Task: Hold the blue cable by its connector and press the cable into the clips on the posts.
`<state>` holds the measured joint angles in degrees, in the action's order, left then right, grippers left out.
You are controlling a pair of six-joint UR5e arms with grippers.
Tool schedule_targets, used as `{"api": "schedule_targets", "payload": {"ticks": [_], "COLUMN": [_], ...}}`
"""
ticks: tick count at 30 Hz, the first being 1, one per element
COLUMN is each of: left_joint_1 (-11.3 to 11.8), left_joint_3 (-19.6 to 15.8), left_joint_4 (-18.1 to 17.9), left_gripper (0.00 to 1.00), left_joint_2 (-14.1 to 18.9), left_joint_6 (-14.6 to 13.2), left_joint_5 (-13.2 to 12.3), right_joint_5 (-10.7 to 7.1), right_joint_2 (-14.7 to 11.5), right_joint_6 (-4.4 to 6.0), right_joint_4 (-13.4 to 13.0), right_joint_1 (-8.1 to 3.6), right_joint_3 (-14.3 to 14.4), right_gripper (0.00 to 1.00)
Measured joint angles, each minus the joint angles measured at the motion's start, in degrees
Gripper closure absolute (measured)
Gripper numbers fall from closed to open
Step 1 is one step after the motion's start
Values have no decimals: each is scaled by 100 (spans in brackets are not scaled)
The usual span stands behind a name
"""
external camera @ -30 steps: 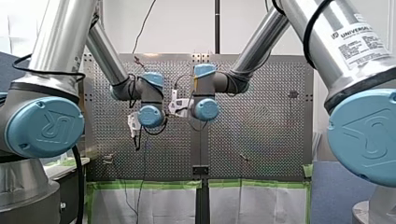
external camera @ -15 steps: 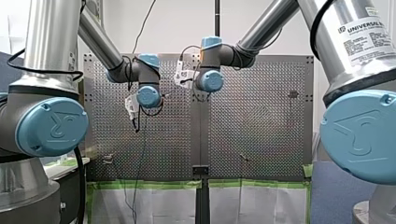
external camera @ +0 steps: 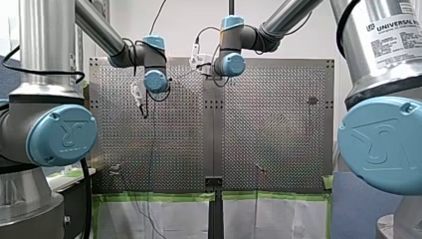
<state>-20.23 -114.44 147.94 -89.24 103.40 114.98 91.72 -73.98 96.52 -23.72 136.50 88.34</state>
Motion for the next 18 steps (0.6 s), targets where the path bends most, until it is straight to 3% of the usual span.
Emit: {"api": "schedule_targets", "payload": {"ticks": [8,18], "left_joint_1": [379,855], "left_joint_3": [27,29], "left_joint_4": [390,869], "left_gripper": [100,100], "left_joint_2": [392,851], "left_joint_6": [26,22], "left_joint_5": [-332,-407], "right_joint_5": [-52,-174], "right_joint_2": [165,358], "right_joint_6": [26,19], "right_joint_4": [235,347], "right_joint_1": [-28,-54], "right_joint_3": [-240,-466], "right_gripper": [100,100]}}
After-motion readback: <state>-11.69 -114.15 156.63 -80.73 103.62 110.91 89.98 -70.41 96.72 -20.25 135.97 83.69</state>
